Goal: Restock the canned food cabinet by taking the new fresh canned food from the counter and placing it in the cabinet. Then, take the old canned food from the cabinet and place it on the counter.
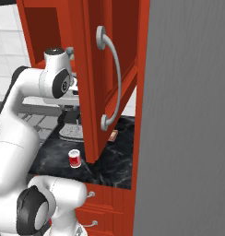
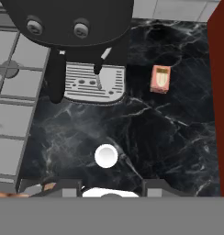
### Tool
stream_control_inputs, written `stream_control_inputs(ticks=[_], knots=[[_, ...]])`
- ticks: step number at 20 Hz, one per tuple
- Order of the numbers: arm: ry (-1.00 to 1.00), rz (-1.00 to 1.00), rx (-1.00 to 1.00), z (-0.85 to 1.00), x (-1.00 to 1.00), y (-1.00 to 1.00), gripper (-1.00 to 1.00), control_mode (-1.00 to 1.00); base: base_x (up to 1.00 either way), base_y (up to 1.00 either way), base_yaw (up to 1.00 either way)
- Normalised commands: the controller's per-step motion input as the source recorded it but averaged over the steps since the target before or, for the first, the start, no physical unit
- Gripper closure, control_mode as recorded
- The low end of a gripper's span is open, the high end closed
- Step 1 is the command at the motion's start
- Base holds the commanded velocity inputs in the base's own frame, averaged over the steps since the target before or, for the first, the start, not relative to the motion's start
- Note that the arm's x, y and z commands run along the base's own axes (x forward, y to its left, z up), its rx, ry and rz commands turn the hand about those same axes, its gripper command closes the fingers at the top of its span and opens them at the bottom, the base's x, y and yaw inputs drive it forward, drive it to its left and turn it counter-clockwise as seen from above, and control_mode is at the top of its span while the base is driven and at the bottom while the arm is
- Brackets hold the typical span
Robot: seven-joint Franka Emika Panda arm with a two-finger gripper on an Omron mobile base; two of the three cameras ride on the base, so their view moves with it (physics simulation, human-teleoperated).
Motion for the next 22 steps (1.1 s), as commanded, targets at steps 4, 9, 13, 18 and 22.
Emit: stream_control_inputs(ticks=[4,9,13,18,22], knots=[[0.0,0.0,0.0,0.0,-0.14,0.0,-1.0,-1.0,0.0,0.0,0.0],[0.01,0.0,0.0,-0.31,-0.06,0.0,-1.0,-1.0,0.0,0.0,0.0],[0.09,0.0,-0.09,-0.98,-0.16,0.03,-1.0,-1.0,0.0,0.0,0.0],[0.11,0.0,-0.13,-1.0,-0.06,0.16,-1.0,-1.0,0.0,0.0,0.0],[0.1,0.0,-0.07,-0.93,-0.01,0.12,-1.0,-1.0,0.0,0.0,0.0]])
